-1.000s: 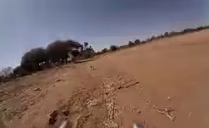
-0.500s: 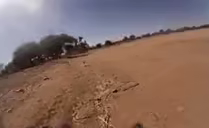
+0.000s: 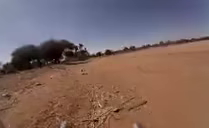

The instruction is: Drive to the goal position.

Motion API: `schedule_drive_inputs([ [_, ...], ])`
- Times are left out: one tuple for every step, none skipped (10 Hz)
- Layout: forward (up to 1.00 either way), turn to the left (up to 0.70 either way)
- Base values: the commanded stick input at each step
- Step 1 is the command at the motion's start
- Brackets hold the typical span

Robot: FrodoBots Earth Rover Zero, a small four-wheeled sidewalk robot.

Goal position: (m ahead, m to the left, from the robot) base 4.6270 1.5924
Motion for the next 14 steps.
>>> schedule_drive_inputs([
  [0.70,0.27],
  [0.70,0.27],
  [0.70,0.23],
  [0.70,0.11],
  [0.70,0.00],
  [0.70,0.00],
  [0.70,0.00],
  [0.70,0.00],
  [0.70,0.00],
  [0.70,0.09],
  [0.70,0.22],
  [0.70,0.27],
  [0.70,0.27],
  [0.70,0.27],
])
